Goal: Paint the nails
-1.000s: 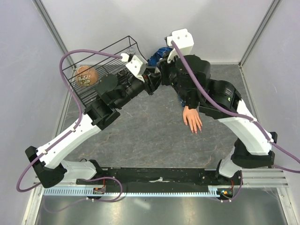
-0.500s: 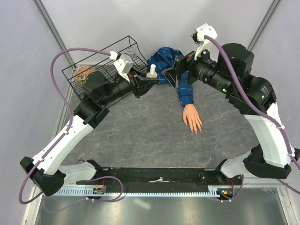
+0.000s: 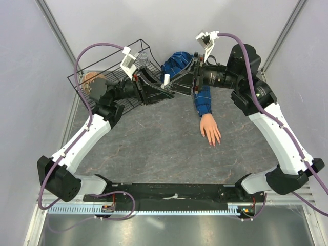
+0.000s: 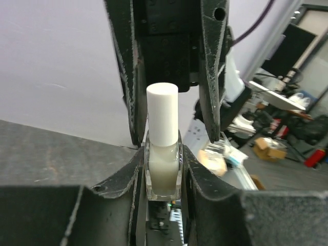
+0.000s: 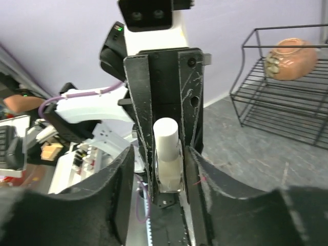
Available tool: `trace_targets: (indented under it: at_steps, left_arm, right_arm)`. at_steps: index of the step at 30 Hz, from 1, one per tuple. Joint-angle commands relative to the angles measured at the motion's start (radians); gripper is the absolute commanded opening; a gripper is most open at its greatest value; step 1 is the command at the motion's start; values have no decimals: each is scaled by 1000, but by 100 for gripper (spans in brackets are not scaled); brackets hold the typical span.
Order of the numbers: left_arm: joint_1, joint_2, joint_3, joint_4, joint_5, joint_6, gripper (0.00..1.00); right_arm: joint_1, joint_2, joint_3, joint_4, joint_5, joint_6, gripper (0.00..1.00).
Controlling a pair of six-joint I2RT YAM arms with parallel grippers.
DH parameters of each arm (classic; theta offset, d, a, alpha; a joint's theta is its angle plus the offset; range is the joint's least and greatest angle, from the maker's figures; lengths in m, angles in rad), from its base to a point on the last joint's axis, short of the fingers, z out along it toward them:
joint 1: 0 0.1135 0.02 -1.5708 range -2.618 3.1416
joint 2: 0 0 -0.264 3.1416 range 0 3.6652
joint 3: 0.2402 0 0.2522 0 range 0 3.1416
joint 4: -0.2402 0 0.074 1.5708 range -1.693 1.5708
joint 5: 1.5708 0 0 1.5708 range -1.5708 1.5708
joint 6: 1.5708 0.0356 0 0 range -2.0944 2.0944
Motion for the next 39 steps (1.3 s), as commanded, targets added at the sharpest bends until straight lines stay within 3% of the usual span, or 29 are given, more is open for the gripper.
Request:
trace_targets:
  at_steps: [1, 6, 19, 22, 23, 25, 26, 27, 29, 30, 31, 32, 34, 37, 39]
  left_arm:
    - [4, -1, -3, 262, 77, -238, 2]
    - [4, -7, -11, 236, 75, -219, 2]
    - [2, 12, 20, 233, 68, -225, 2]
    - [2, 11, 35, 211, 59, -208, 2]
    - [1, 9, 41, 146, 52, -158, 2]
    - [-10, -21, 79, -9, -2, -28, 2]
    - [-22, -41, 99, -271, -48, 191, 2]
    - [-39, -76, 148, -395, -117, 320, 2]
    - [-123, -99, 194, -607, -457, 639, 2]
    - [-160, -109, 227, -735, -618, 705, 2]
    - [-232, -110, 242, -770, -896, 798, 2]
    - [-267, -104, 259, -796, -1013, 839, 2]
    - [-359, -77, 303, -806, -1220, 931, 2]
    - [-418, -54, 319, -731, -1258, 985, 2]
    - [-420, -50, 302, -698, -1238, 967, 2]
  right_arm:
    - [0, -25, -19, 187, -80, 88, 47]
    - [1, -14, -21, 210, -83, 96, 31]
    - [23, 14, -38, 213, -114, 88, 32]
    - [35, 26, -30, 204, -100, 82, 14]
    - [38, 28, -15, 170, -62, 62, 0]
    - [60, 40, 17, 100, 7, 12, 0]
    - [96, 49, 74, -11, 104, -75, 0]
    - [124, 69, 109, -75, 183, -120, 0]
    - [191, 95, 218, -246, 356, -197, 0]
    - [277, 118, 249, -290, 586, -250, 0]
    - [326, 130, 275, -327, 712, -269, 0]
    - [430, 143, 319, -394, 875, -280, 0]
    - [515, 176, 352, -445, 1225, -307, 0]
    - [618, 224, 422, -522, 1476, -324, 0]
    - [665, 235, 444, -531, 1541, -327, 0]
